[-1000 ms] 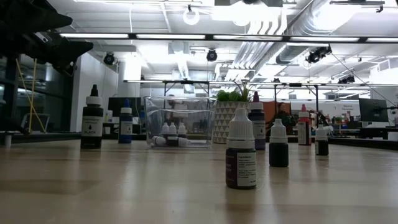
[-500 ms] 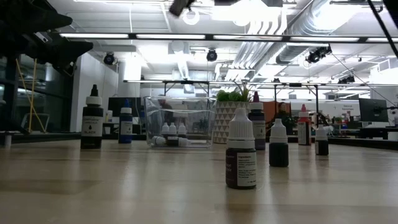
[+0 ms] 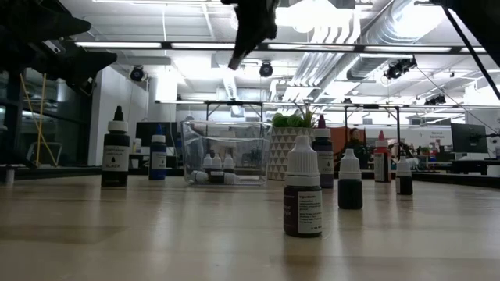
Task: Pick & Place food coloring
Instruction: Put the small red food coloring bottle into the transparent bin
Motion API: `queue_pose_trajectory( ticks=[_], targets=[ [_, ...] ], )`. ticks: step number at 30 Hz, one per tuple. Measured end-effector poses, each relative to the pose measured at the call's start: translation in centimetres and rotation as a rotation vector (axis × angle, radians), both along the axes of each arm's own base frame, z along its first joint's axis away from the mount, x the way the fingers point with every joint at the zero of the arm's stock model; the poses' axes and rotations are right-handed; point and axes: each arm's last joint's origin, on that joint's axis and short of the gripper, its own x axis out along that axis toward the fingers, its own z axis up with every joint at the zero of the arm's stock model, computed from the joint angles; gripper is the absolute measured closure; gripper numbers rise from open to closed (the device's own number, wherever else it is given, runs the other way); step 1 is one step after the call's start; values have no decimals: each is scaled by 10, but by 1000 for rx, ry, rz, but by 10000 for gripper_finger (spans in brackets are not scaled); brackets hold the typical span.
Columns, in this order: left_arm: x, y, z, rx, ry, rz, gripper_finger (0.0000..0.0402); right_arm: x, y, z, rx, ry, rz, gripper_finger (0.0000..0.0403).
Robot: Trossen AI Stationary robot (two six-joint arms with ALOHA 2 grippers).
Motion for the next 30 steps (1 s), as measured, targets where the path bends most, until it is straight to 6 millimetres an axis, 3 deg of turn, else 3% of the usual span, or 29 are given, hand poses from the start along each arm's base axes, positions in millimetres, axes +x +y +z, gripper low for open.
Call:
queue_pose_trajectory(
  ticks=[7, 14, 18, 23, 30],
  targets=[
    [0, 0, 0, 0, 0, 0, 130, -2, -35, -44, -23, 132, 10, 333],
    [0, 0, 0, 0, 0, 0, 130, 4, -41, -84, 29, 134, 29, 334],
    [0, 0, 0, 0, 0, 0, 130, 8, -42, -93, 61, 104, 7, 334],
    [0, 0, 0, 0, 0, 0, 130, 17, -51, -99, 166, 75, -172, 334],
    [0, 0, 0, 0, 0, 0, 130, 31, -57, -107, 289, 152, -328, 334]
  ],
)
